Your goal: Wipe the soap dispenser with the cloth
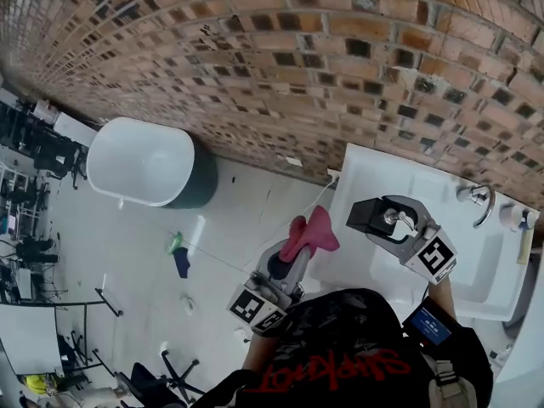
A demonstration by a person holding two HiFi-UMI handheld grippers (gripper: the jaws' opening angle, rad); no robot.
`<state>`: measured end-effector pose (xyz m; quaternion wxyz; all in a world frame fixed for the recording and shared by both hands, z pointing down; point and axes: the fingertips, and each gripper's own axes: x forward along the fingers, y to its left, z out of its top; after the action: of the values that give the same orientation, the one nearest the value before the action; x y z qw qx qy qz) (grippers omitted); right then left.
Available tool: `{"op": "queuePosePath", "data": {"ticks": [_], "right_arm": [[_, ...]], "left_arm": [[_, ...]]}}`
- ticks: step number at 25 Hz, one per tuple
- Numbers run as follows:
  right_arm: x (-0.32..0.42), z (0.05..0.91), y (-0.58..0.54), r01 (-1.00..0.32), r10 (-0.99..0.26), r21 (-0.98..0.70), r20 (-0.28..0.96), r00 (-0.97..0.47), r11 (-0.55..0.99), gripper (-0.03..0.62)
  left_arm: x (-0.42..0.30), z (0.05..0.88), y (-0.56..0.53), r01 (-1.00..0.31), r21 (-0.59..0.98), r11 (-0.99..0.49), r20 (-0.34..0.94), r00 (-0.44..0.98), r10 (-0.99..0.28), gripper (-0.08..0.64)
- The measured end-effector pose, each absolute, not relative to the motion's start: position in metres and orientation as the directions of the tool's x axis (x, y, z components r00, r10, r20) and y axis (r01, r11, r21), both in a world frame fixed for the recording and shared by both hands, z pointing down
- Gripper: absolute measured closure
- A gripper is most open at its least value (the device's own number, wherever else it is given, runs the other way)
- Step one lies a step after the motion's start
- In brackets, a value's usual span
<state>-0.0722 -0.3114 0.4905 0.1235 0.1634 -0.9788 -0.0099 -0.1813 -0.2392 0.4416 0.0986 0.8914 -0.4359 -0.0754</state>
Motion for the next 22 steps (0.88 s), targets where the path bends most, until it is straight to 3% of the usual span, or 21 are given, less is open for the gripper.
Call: {"op": "queuePosePath", "data": {"ticks": [4, 11, 14, 18, 22], "right_arm": [[-0.075, 0.472, -0.273, -0.344, -0.36, 0.106, 0.234, -0.903, 0.933, 0.276], [-0.073, 0.494, -0.234, -0.329, -0.372, 0.175, 0.383, -0.846, 0.928, 0.276], [-0.073, 0.488, -0.223, -0.314, -0.362, 0.185, 0.371, -0.855, 0.931, 0.276], [-0.073, 0.471, -0.216, -0.306, -0.36, 0.205, 0.331, -0.872, 0.93, 0.276], [-0.07, 0.451, -0.207, -0.287, -0.354, 0.251, 0.284, -0.891, 0.924, 0.276]], "left_arm": [[-0.167, 0.431, -0.237, -0.682, 0.243, -0.689, -0.084, 0.693, -0.716, 0.509], [-0.132, 0.41, -0.22, -0.55, 0.183, -0.815, -0.121, 0.81, -0.574, 0.509], [-0.113, 0.426, -0.21, -0.496, 0.138, -0.857, -0.051, 0.861, -0.507, 0.509], [-0.1, 0.437, -0.198, -0.431, 0.195, -0.881, -0.041, 0.894, -0.446, 0.509], [-0.099, 0.458, -0.193, -0.445, 0.183, -0.877, 0.029, 0.894, -0.448, 0.509]]}}
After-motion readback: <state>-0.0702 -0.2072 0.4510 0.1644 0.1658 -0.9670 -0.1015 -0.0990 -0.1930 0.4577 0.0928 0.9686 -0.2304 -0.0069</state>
